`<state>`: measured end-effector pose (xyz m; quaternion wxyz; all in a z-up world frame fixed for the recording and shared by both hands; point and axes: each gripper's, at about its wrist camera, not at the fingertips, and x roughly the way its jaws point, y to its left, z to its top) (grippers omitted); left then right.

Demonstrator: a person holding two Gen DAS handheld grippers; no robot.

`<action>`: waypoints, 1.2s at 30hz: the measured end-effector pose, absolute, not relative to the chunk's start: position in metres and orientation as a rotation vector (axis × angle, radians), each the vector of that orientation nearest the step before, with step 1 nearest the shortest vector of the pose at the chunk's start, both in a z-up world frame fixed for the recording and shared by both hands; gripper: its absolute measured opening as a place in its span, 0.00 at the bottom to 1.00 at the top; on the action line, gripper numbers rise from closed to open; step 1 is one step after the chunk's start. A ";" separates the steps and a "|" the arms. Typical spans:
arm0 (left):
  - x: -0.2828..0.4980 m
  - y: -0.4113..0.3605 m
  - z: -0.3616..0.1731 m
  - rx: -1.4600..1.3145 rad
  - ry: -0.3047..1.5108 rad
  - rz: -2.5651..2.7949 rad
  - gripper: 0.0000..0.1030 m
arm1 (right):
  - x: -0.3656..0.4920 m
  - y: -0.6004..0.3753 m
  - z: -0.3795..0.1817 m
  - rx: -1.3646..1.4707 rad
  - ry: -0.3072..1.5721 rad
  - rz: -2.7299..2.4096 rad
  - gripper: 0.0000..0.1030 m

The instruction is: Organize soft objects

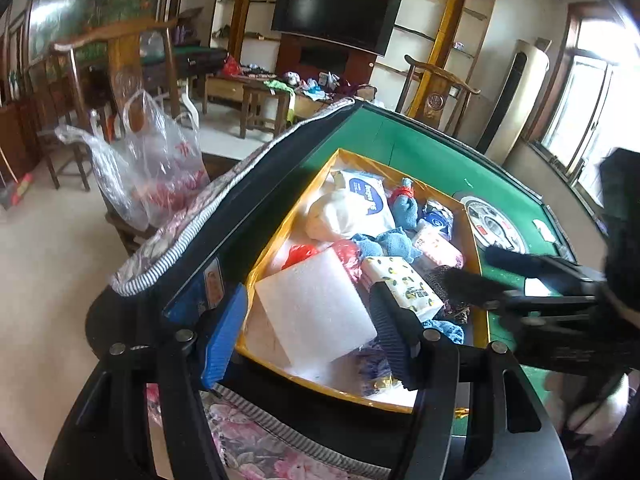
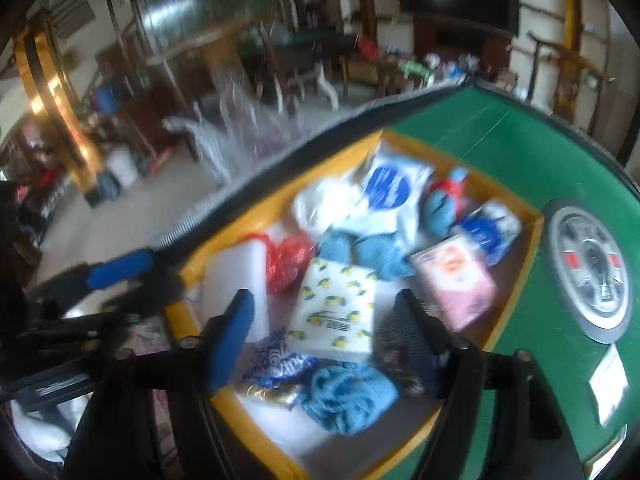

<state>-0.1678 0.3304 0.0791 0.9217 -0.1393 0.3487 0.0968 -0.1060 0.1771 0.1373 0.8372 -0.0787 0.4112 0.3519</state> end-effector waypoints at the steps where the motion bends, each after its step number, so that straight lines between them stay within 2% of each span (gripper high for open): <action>1: -0.168 0.325 0.081 -0.267 0.713 0.210 0.60 | -0.110 0.168 0.141 -0.144 0.844 0.735 0.73; 4: -0.169 0.310 0.087 -0.203 0.700 0.251 0.62 | -0.115 0.151 0.146 -0.080 0.810 0.710 0.73; 7: -0.173 0.293 0.094 -0.135 0.672 0.301 0.74 | -0.113 0.131 0.139 -0.043 0.814 0.677 0.73; 17: -0.184 0.250 0.113 -0.001 0.619 0.362 0.79 | -0.131 0.078 0.133 0.019 0.818 0.616 0.73; 22: -0.195 0.233 0.127 0.076 0.521 0.518 0.83 | -0.140 0.059 0.132 0.024 0.803 0.609 0.73; 24: -0.201 0.227 0.134 0.086 0.463 0.512 0.89 | -0.144 0.056 0.132 0.022 0.797 0.608 0.73; 25: -0.201 0.227 0.136 0.069 0.456 0.484 1.00 | -0.145 0.055 0.132 0.020 0.793 0.607 0.73; 36: -0.180 0.227 0.132 -0.131 0.510 0.279 1.00 | -0.160 0.041 0.131 0.010 0.774 0.595 0.73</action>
